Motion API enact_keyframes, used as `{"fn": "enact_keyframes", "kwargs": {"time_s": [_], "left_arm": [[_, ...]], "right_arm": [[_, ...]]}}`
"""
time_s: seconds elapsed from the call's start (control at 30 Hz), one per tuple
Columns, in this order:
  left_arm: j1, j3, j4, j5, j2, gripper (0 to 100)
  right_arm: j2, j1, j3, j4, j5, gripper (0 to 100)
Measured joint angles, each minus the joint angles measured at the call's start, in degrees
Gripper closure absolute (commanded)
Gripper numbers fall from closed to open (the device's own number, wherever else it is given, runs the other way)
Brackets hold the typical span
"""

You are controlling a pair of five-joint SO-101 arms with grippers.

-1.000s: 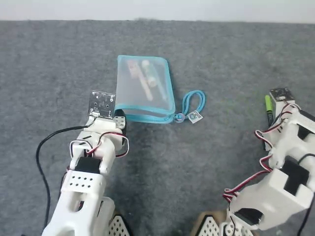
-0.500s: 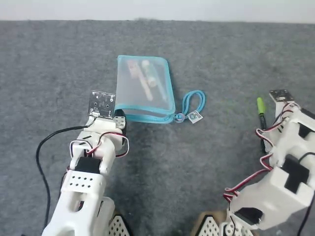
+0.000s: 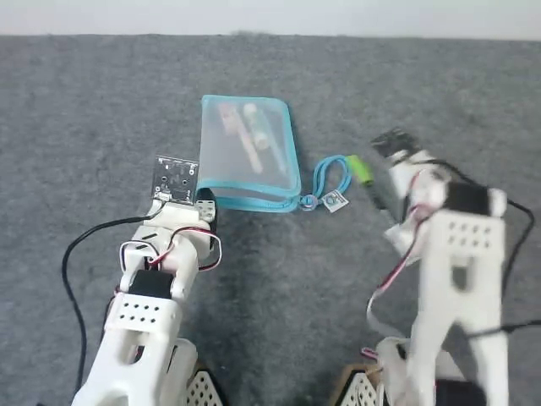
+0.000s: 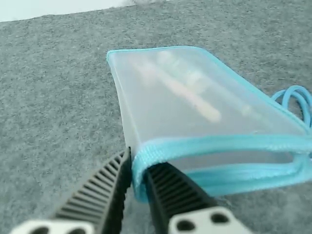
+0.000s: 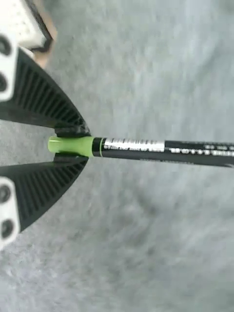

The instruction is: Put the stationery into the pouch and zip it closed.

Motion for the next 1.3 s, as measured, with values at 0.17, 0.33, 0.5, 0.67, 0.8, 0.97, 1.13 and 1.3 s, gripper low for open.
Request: {"fn": "enact_keyframes", "kwargs": {"time_s": [0.17, 0.33, 0.5, 0.67, 0.8, 0.97, 1.13, 1.3], "left_arm": [[0.0, 0.0, 0.0, 0.0, 0.0, 99], [0.0, 0.0, 0.0, 0.0, 0.0, 99], [0.0, 0.0, 0.0, 0.0, 0.0, 99], [0.0, 0.0, 0.0, 0.0, 0.0, 99], [0.0, 0.0, 0.0, 0.0, 0.0, 99], [0.0, 0.0, 0.0, 0.0, 0.0, 99], [0.1, 0.0, 0.0, 0.0, 0.0, 99], [0.1, 0.0, 0.0, 0.0, 0.0, 99]], "right_arm": [[-9.8, -11.5, 0.3, 7.7, -0.3, 99.1], [-14.1, -17.6, 0.3, 10.5, -0.4, 99.1], [-14.2, -23.3, 0.3, 10.6, -2.5, 99.1], [-13.5, -29.3, 0.3, 10.6, -5.3, 99.1], [-8.1, -30.3, -0.3, 8.4, -8.7, 99.1], [3.6, -30.7, -6.9, 5.1, -14.4, 99.1], [16.8, -30.9, -17.0, 3.6, -18.7, 99.1], [29.7, -32.7, -28.3, 3.3, -21.5, 99.1]]}}
